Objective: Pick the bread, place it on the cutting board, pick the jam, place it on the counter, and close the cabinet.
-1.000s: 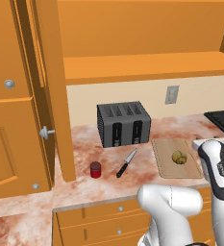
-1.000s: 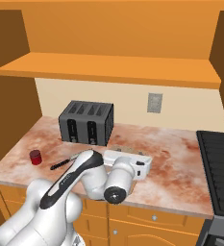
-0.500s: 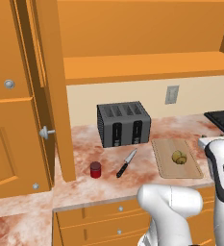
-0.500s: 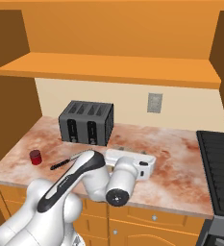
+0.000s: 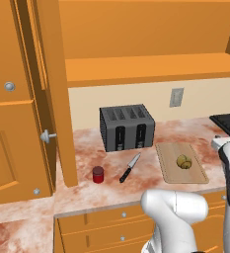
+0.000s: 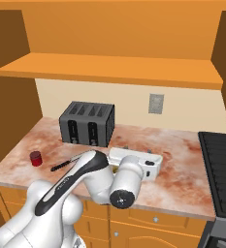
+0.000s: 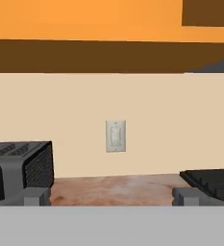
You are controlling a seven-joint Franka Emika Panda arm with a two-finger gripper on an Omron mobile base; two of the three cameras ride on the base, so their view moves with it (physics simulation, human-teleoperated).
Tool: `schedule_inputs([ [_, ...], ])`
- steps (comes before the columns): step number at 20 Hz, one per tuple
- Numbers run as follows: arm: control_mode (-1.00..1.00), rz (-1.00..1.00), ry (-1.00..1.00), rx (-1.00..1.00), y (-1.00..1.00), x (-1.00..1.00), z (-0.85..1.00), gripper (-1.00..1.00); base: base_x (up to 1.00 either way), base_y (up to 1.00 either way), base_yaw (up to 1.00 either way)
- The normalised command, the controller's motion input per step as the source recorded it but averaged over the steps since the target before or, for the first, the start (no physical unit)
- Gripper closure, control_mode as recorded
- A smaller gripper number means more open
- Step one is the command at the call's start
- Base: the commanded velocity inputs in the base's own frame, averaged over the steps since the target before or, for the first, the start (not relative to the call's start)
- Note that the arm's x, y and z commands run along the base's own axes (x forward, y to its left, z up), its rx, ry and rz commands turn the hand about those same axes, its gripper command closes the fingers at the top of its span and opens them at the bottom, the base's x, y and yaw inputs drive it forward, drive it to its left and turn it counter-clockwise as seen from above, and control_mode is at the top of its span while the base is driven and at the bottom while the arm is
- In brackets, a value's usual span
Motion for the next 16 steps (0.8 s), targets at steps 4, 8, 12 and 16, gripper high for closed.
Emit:
schedule_inputs([
  [4,-1.00,0.00,0.00,0.00,-0.24,-0.28,0.18,-1.00,0.00,0.00,0.00],
  [8,-1.00,0.00,0.00,0.00,-0.23,-0.27,0.17,-1.00,0.00,0.00,0.00],
  [12,-1.00,0.00,0.00,0.00,-0.23,-0.29,0.17,-1.00,0.00,0.00,0.00],
  [16,-1.00,0.00,0.00,0.00,-0.23,-0.31,0.17,-1.00,0.00,0.00,0.00],
])
